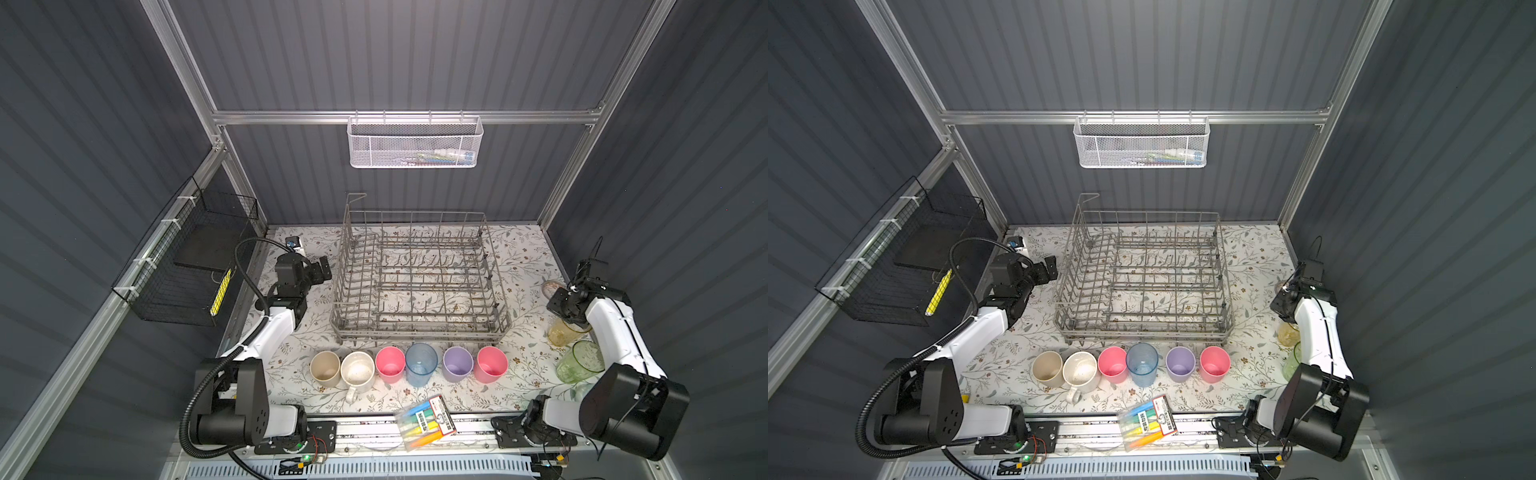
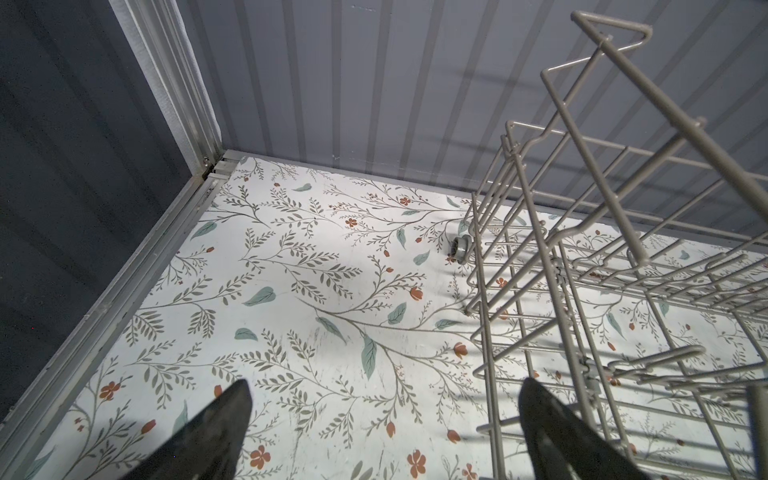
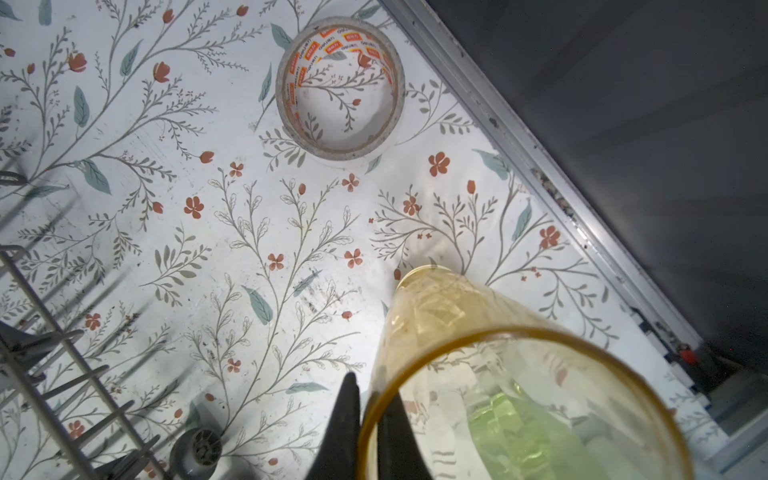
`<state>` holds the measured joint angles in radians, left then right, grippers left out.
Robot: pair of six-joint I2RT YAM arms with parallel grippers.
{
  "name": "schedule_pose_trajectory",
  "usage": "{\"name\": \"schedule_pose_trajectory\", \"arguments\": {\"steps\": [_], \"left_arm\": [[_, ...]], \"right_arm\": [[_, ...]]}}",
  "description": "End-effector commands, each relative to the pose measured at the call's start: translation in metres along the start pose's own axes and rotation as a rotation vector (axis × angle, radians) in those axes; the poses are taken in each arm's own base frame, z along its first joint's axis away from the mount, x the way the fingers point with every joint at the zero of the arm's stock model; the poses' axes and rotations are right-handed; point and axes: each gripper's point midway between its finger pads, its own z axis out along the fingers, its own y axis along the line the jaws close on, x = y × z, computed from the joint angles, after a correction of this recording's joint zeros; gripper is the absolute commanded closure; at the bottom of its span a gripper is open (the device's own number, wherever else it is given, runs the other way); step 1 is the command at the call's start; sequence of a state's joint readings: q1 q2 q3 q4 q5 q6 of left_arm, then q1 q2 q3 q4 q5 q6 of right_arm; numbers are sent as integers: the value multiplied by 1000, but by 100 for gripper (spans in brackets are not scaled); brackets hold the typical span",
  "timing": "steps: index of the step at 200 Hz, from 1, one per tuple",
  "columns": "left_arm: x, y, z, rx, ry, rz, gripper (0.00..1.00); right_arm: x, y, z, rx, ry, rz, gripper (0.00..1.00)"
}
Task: Load the cups into the dish rack
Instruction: 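Lift the amber glass with the right gripper toward the left gripper above the rack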
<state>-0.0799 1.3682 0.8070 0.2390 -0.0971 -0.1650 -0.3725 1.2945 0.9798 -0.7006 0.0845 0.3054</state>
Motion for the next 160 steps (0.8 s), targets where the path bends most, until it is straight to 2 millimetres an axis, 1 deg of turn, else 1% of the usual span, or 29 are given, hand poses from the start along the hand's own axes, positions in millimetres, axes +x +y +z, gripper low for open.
{"name": "schedule_pose_trajectory", "arguments": {"steps": [1,28,46,66,99,123,125,129,151,155,160], "left_arm": [[-5,-2,-4,0,-2,18,0],[-15,-8,-11,28,-22,10,0],[-27,-14,-19,60,-45,-2,0],[-42,-24,-30,110,-82,-24,0],[-59,-35,-44,156,-122,-38,1],[-69,-47,-51,211,-126,-44,1],[-70,-48,-52,217,-127,-44,1],[-71,-51,-53,230,-128,-45,2],[-85,-69,-64,314,-148,-38,3],[-87,-74,-67,338,-152,-31,3],[-90,-81,-70,363,-156,-19,3]], "right_arm": [[1,-2,-1,3,4,-1,100],[-5,3,-15,-24,-23,2,100],[-13,10,-31,-67,-61,12,100],[-24,22,-53,-121,-115,6,100],[-41,44,-97,-169,-218,-49,100],[-49,68,-124,-239,-280,-82,100],[-50,70,-135,-255,-306,-84,100],[-52,73,-143,-271,-324,-89,100],[-59,98,-179,-355,-398,-121,100],[-59,100,-182,-364,-403,-126,100],[-61,107,-193,-390,-420,-134,100]]}}
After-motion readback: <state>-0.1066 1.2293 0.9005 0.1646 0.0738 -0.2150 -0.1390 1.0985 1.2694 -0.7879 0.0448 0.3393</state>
